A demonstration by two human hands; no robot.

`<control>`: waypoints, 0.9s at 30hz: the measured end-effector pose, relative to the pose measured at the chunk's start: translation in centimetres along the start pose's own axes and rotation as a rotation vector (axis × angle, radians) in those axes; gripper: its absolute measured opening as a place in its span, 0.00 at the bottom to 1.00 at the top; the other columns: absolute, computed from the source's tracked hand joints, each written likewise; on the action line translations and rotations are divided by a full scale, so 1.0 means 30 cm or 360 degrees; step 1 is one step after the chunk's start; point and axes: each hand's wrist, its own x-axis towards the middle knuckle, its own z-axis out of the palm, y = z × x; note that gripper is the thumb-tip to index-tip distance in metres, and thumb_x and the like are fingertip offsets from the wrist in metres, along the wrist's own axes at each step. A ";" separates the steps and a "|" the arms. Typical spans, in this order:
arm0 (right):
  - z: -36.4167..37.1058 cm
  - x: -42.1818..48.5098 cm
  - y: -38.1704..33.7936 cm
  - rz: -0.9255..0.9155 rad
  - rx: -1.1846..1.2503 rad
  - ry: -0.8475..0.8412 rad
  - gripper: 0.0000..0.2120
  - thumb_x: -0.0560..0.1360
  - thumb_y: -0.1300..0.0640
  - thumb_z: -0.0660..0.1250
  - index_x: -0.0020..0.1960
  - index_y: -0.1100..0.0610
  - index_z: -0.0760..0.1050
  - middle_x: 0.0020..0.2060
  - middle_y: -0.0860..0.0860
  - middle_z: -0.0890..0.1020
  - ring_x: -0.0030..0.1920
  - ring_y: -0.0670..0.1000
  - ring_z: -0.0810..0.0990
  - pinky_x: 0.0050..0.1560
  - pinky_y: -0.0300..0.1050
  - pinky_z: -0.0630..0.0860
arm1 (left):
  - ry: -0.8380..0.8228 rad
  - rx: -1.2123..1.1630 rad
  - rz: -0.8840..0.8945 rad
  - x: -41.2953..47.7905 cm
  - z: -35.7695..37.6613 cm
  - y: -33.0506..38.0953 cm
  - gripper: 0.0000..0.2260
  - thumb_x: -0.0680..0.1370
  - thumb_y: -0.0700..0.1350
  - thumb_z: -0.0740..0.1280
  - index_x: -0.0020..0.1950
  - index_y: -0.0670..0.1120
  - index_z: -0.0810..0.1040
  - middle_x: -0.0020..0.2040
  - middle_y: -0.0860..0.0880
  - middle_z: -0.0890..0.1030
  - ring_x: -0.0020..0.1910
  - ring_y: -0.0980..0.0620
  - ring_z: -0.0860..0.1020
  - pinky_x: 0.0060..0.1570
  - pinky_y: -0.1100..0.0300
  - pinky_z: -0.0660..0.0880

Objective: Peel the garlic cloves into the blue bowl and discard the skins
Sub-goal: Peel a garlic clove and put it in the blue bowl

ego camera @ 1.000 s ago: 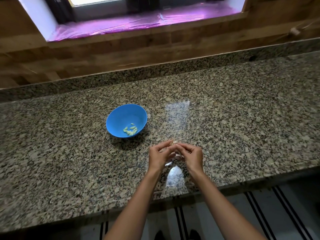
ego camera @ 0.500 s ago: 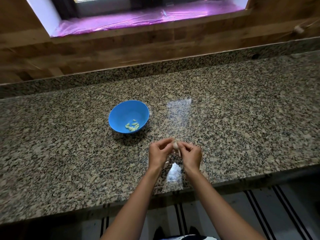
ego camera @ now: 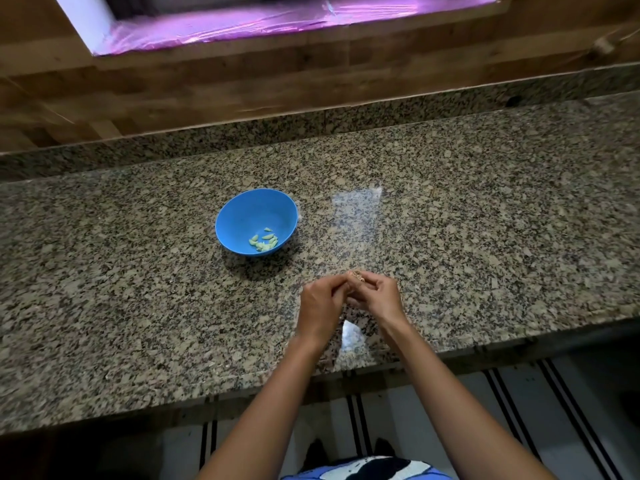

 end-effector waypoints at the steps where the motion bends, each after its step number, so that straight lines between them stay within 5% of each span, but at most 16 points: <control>1: 0.013 -0.003 0.005 -0.0013 0.0039 0.0066 0.11 0.74 0.63 0.66 0.57 0.63 0.75 0.40 0.53 0.83 0.41 0.51 0.83 0.42 0.41 0.81 | 0.0070 0.0080 0.0063 -0.007 0.011 0.002 0.08 0.76 0.36 0.68 0.54 0.42 0.82 0.44 0.47 0.84 0.37 0.61 0.78 0.39 0.78 0.73; 6: 0.035 -0.001 0.036 0.0024 0.0109 0.0201 0.07 0.74 0.64 0.65 0.51 0.65 0.78 0.41 0.58 0.83 0.38 0.52 0.82 0.37 0.38 0.81 | 0.0193 0.0148 0.0204 -0.024 0.044 -0.023 0.08 0.75 0.33 0.68 0.52 0.40 0.82 0.41 0.45 0.84 0.37 0.51 0.82 0.41 0.60 0.81; 13: 0.054 0.006 0.076 0.0074 0.0015 0.0283 0.06 0.74 0.61 0.67 0.44 0.63 0.80 0.36 0.56 0.80 0.29 0.47 0.78 0.26 0.34 0.73 | 0.0205 0.0311 0.0209 -0.040 0.070 -0.049 0.05 0.75 0.32 0.67 0.48 0.38 0.80 0.39 0.43 0.82 0.34 0.50 0.80 0.38 0.61 0.78; 18: 0.043 0.019 0.065 0.0106 -0.0026 0.0213 0.08 0.75 0.62 0.65 0.55 0.59 0.76 0.41 0.58 0.82 0.33 0.50 0.80 0.30 0.35 0.78 | -0.0003 -0.0095 -0.0314 0.012 0.027 -0.071 0.07 0.78 0.39 0.65 0.53 0.42 0.80 0.42 0.47 0.83 0.38 0.53 0.80 0.38 0.68 0.77; 21: -0.012 0.060 0.039 0.0025 -0.0513 0.0227 0.09 0.76 0.59 0.64 0.56 0.59 0.72 0.44 0.57 0.81 0.35 0.51 0.80 0.34 0.39 0.80 | -0.0043 -0.0707 -0.0863 0.054 -0.053 -0.139 0.07 0.76 0.37 0.67 0.53 0.37 0.80 0.41 0.43 0.83 0.37 0.50 0.80 0.38 0.62 0.80; 24: -0.079 0.104 0.024 -0.0161 -0.1083 0.0292 0.08 0.75 0.57 0.66 0.53 0.59 0.75 0.46 0.54 0.82 0.36 0.47 0.79 0.33 0.33 0.74 | -0.0161 -0.0182 -0.0731 0.074 -0.097 -0.194 0.05 0.74 0.39 0.71 0.49 0.41 0.82 0.42 0.48 0.84 0.39 0.53 0.81 0.42 0.59 0.80; 27: -0.106 0.135 0.016 -0.0174 -0.1402 0.0354 0.19 0.73 0.52 0.68 0.63 0.56 0.73 0.58 0.54 0.77 0.52 0.51 0.78 0.49 0.41 0.76 | -0.0378 -0.0046 -0.0668 0.082 -0.100 -0.181 0.04 0.72 0.40 0.74 0.45 0.44 0.84 0.43 0.50 0.84 0.41 0.56 0.82 0.44 0.62 0.79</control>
